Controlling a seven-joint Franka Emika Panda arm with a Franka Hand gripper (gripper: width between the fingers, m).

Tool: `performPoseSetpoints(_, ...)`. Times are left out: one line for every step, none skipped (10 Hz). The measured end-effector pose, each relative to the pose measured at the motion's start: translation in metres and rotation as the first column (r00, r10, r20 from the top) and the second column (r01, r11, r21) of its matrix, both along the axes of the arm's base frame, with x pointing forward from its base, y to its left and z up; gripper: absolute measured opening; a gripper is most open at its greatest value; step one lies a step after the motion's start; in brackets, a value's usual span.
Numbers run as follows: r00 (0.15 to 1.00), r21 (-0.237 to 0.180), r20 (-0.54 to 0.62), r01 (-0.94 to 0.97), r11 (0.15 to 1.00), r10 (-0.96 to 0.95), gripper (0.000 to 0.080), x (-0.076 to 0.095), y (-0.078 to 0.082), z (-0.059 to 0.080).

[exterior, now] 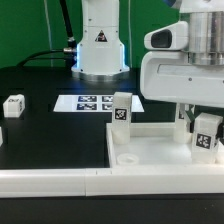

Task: Assemble square table

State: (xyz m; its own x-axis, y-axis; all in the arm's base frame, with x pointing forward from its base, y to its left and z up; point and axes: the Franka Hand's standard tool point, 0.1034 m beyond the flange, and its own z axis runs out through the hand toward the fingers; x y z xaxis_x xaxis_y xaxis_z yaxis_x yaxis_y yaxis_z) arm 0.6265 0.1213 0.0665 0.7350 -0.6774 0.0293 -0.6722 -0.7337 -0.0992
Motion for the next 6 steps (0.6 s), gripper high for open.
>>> performPoseSetpoints(0.988, 0.011, -0.011, 0.152, 0.988, -0.151, 0.0288, -0.0004, 0.0005, 0.0006)
performPoseSetpoints(0.954, 0.018, -0.021, 0.298, 0.954, -0.298, 0.0288, -0.0008, 0.0011, 0.0016)
performPoseSetpoints(0.884, 0.038, -0.038, 0.466, 0.884, -0.465, 0.0288, -0.0008, 0.0022, 0.0013)
performPoseSetpoints(0.78, 0.073, -0.063, 0.625, 0.777, -0.622, 0.0288, 0.0, 0.0025, -0.0002)
performPoseSetpoints(0.679, 0.108, -0.084, 0.733, 0.671, -0.729, 0.0288, 0.0007, 0.0017, -0.0011)
performPoseSetpoints(0.607, 0.132, -0.094, 0.793, 0.594, -0.789, 0.029, 0.0002, 0.0021, -0.0012)
